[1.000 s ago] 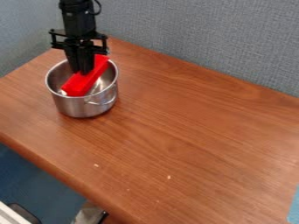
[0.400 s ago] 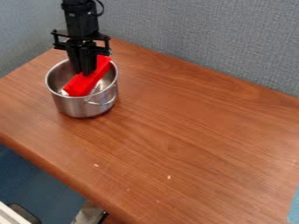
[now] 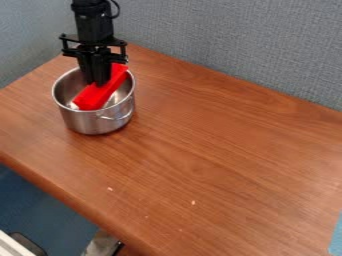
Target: Move the red object from the metal pot to the table
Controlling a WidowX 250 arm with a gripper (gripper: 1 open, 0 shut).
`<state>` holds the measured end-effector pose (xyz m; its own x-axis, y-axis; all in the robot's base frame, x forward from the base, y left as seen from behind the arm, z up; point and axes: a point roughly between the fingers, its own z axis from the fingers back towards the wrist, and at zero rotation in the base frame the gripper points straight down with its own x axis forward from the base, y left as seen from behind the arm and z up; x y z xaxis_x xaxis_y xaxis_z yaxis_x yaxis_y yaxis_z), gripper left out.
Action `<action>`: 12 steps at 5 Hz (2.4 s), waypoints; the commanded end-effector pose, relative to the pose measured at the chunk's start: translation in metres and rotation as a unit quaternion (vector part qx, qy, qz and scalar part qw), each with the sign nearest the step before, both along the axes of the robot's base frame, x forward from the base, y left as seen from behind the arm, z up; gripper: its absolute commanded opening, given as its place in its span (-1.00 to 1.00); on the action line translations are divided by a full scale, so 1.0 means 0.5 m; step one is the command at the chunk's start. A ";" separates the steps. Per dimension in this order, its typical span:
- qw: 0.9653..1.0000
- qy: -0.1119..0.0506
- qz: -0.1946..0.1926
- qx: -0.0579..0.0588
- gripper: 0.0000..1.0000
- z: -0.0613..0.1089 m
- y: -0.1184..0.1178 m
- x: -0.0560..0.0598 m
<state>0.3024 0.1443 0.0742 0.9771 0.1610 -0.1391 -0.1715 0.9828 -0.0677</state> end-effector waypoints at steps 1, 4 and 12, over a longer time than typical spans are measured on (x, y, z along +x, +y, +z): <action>0.999 -0.040 -0.009 0.022 -1.00 0.061 -0.006 0.009; 0.999 -0.037 -0.012 0.023 -1.00 0.060 -0.011 0.009; 0.999 -0.026 -0.019 0.024 -1.00 0.055 -0.017 0.007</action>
